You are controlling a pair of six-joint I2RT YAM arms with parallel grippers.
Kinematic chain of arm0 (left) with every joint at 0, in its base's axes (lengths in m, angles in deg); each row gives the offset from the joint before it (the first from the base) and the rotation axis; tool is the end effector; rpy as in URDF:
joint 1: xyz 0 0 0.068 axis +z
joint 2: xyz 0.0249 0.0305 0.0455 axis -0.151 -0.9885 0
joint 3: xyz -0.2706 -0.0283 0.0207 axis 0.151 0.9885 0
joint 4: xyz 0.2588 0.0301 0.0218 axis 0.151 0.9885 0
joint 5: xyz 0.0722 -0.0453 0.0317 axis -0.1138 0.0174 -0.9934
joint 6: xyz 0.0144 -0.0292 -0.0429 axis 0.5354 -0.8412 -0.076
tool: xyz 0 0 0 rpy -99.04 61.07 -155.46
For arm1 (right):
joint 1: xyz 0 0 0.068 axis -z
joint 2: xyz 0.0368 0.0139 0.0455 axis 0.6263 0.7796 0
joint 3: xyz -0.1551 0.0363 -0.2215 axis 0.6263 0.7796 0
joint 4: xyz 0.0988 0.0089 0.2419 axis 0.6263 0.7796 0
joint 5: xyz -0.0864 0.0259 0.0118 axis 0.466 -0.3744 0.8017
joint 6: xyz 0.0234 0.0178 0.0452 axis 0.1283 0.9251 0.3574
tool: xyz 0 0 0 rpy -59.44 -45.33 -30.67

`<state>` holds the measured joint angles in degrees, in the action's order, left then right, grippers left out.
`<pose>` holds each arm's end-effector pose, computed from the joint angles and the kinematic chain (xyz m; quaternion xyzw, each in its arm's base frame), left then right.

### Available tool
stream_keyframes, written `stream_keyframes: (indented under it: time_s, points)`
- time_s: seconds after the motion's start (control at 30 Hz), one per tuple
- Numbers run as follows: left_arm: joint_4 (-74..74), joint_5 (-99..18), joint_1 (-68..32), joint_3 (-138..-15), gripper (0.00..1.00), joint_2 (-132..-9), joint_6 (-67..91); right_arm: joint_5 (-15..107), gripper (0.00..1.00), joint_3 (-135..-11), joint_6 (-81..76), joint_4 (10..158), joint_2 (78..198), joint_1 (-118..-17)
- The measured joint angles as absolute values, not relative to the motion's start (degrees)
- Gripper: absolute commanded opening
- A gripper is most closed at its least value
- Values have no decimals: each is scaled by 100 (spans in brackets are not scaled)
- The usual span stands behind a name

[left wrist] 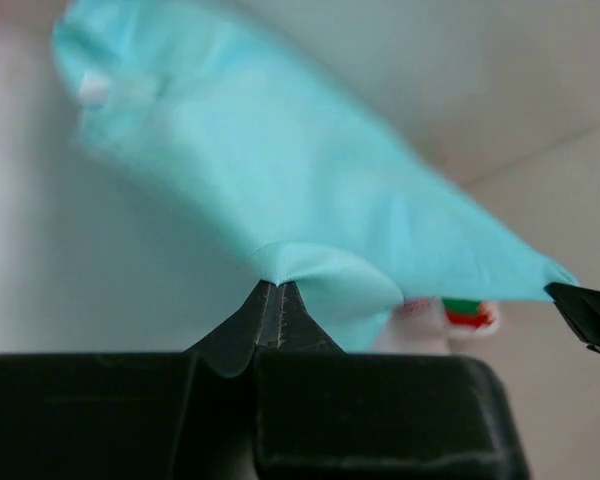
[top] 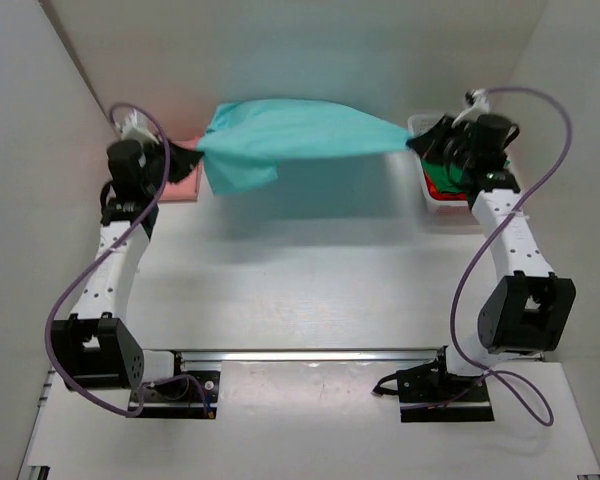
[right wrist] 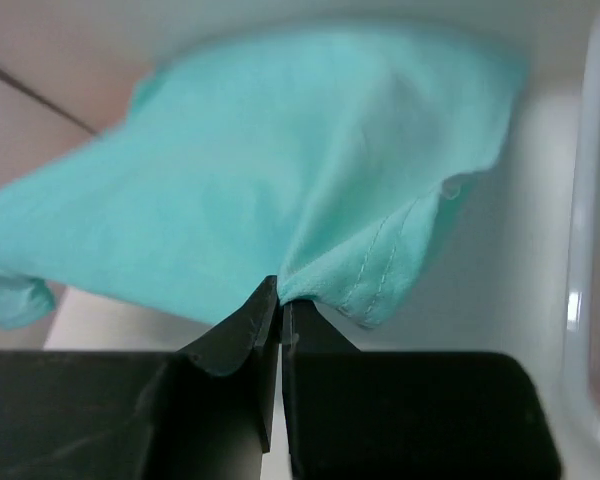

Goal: Fold and stack the t-shirts
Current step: Flatten out the tshirt

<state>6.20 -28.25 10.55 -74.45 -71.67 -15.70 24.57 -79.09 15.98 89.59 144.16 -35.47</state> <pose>0.3128 -0.0022 0.3852 -0.1589 0.7459 -0.3318 0.5553 0.3599 -0.0037 0.3936 0.0345 0.7650 0.3064 0.5654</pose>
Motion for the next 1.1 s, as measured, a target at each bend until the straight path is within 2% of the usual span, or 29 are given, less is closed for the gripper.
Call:
stream_keyframes:
  time_s: [0.17, 0.33, 0.73, 1.1]
  points:
    - [558, -2849, 976, -4857, 0, -6220, -1703, 2702, 0, -5138, 1757, 8833, 13715, -3794]
    - [858, -3007, 629, -3310, 0, -4902, -1771, 2947, 0, -3442, 2022, 8990, 12687, -4060]
    - [2066, -3192, 336, -2803, 0, -3530, -1845, 3447, 0, -1761, 2555, 9775, 10384, -4169]
    - [2233, -3284, 364, -2400, 0, -3468, -2035, 3519, 0, -1630, 2516, 10131, 10290, -3868]
